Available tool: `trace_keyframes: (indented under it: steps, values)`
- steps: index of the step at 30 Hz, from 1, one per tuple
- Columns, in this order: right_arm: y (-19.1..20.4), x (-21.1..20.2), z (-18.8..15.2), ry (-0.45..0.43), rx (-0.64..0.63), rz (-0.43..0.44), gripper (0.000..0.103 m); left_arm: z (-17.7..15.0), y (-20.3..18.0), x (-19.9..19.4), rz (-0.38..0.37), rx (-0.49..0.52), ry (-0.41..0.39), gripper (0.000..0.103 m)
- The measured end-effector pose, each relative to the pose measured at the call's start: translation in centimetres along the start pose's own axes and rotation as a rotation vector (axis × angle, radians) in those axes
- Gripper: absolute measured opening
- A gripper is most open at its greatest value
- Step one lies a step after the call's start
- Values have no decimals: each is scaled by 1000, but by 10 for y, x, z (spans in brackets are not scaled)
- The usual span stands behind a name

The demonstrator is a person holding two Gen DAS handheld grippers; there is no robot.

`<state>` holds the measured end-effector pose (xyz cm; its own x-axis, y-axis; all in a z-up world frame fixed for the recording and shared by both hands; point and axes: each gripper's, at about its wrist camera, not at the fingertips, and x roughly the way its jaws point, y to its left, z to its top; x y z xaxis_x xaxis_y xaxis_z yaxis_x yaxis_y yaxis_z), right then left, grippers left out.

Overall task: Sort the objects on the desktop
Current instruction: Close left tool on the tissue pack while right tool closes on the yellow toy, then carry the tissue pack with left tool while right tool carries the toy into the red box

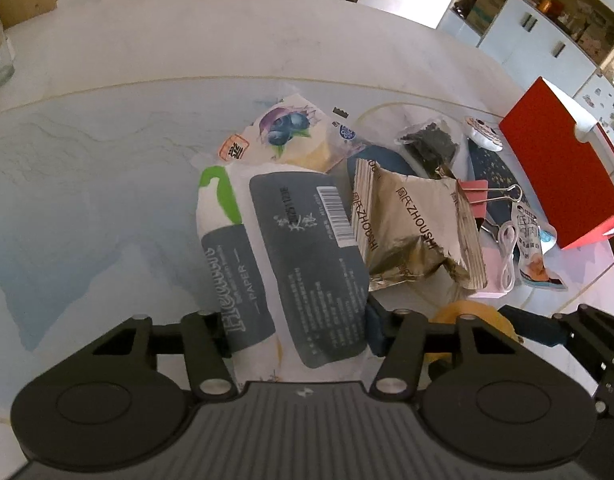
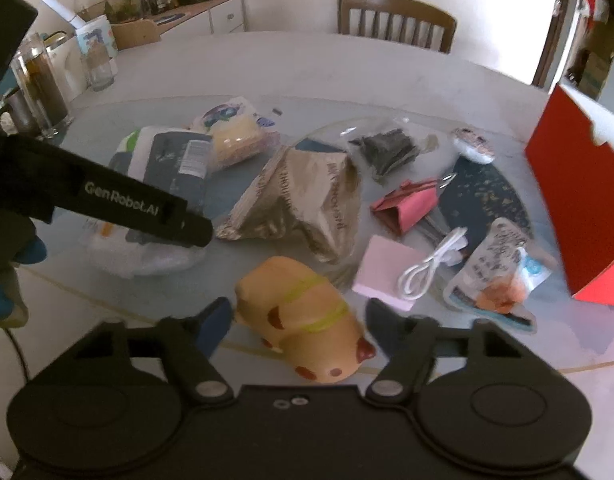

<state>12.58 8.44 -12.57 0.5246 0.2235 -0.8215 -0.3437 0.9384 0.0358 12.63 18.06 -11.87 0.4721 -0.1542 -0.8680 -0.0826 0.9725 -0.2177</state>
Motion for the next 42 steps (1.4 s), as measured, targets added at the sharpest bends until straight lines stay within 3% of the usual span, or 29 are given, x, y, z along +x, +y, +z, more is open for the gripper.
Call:
trace_keyframes:
  steps: [7,23,34,42]
  values:
    - [0,-5,1,-1,-13,-10,63,-5,2,-10,-16,24,-17,47]
    - [-32,-43,10,-91,-16,-2,61,-9,-21,-49,-11,19,-70,47]
    - [-83,-82,26,-147,-9,52,61,8,-77,-78,-49,29,-123,47]
    - [-126,-108,42,-174,6,65,61,20,-124,-87,-91,85,-118,47]
